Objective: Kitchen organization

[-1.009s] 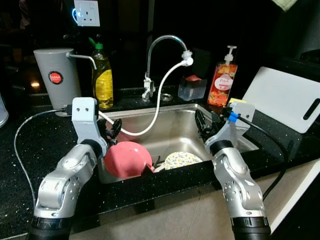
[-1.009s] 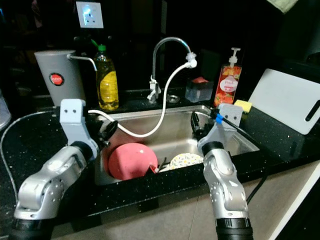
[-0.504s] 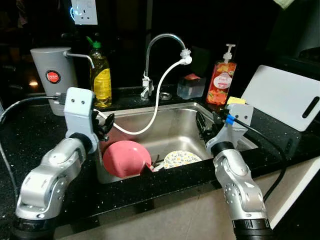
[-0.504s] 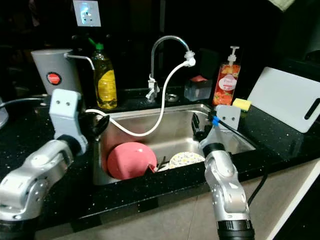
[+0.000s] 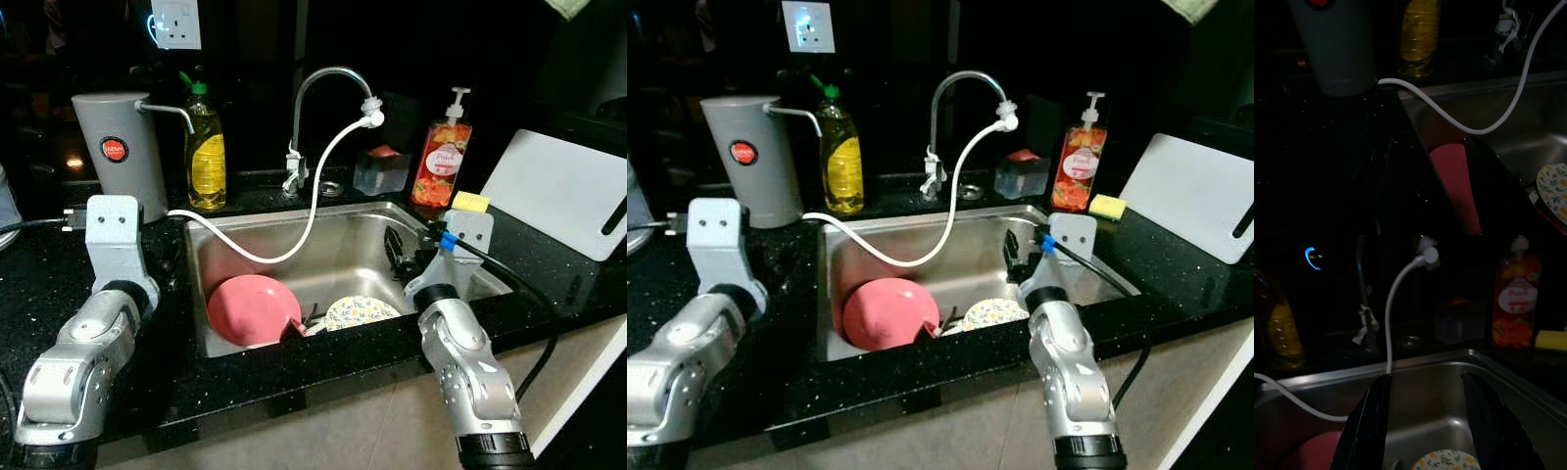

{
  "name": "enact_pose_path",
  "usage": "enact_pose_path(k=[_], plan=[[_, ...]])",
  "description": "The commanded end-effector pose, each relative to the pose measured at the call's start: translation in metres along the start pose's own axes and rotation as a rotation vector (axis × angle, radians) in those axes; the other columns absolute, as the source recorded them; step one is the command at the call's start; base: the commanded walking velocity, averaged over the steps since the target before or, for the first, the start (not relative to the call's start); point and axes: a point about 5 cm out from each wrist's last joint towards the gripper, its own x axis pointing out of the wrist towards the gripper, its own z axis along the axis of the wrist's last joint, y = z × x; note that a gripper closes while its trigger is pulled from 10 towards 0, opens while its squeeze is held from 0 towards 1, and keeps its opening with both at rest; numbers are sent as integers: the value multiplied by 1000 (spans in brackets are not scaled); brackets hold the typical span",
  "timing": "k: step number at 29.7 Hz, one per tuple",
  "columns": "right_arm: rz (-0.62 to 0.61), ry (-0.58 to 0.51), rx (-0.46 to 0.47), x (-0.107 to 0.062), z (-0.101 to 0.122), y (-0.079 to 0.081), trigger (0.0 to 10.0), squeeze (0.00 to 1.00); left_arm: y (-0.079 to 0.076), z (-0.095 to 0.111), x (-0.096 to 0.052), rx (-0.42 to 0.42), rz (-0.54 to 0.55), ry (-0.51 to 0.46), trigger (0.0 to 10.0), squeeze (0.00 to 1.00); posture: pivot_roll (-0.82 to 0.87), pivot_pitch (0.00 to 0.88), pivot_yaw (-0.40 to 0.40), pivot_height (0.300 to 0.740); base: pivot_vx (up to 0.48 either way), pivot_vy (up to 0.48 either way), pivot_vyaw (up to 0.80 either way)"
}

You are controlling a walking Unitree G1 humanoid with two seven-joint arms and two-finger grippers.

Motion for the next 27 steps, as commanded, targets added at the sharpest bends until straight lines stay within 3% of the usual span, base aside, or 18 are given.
enact_pose_path(k=[1,8,14,19,27], plan=[[-30,26,-21,-1,-7,-7,10000,0,-4,-7,2,14,-15,42,10000,0,-60,23,-67,740,0,0,0],[-43,32,-29,1,-9,-10,10000,0,4,-13,9,-33,53,82,10000,0,-67,12,-63,740,0,0,0],[-52,35,-20,1,-11,-12,10000,0,16,-15,13,-59,181,94,10000,0,-66,1,-53,740,0,0,0],[-57,38,-11,2,-12,-11,10000,0,12,-15,14,-16,163,84,10000,0,-63,0,-49,740,0,0,0],[-50,36,-17,3,-14,-9,10000,0,11,-17,17,-43,140,81,10000,0,-72,0,-50,740,0,0,0]])
